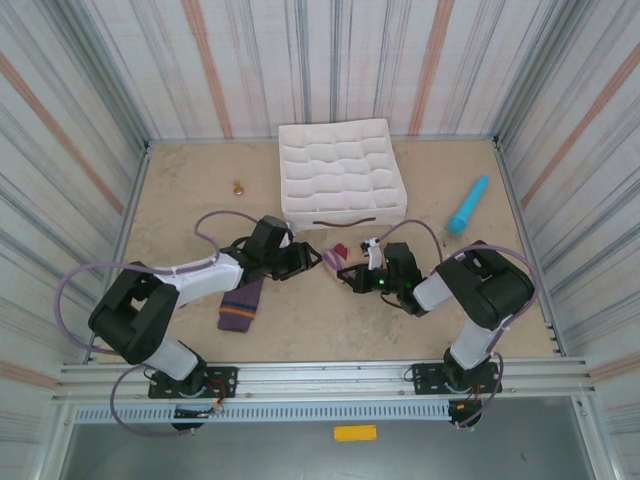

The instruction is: Roll the socks

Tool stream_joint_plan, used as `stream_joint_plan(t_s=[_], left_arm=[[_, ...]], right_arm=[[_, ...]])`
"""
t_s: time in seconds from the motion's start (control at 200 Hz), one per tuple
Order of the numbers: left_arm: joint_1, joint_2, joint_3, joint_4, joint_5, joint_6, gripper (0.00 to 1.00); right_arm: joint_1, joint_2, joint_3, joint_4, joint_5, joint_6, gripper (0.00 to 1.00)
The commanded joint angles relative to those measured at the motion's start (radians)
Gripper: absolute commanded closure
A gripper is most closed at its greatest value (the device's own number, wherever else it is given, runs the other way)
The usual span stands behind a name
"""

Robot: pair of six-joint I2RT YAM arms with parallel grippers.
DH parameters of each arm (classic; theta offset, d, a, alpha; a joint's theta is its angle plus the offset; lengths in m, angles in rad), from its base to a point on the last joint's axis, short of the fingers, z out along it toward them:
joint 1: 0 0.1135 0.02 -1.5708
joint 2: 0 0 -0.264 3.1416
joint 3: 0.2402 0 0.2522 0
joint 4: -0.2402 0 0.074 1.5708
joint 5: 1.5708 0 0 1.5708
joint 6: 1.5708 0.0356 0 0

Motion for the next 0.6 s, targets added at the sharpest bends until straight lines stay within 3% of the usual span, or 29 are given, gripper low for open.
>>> stream_joint_plan(t_s=[0.0, 0.25, 0.596], left_arm=[[-0.020, 0.023, 0.042, -0.022, -0.048, 0.034, 0.36], [-0.063, 0.036, 0.057, -0.013, -0.118, 0.050, 0.38], [-0.097, 0.186, 0.132, 0.042, -0.072, 0.022, 0.39]], right_arm=[[-0.047, 0.065, -0.064, -0.098, -0.036, 0.143, 1.00], [-0.186, 0.100, -0.110, -0.107, -0.092, 0.317, 1.00], [-0.230, 0.282, -0.121, 0.101, -0.183, 0.412, 1.00]])
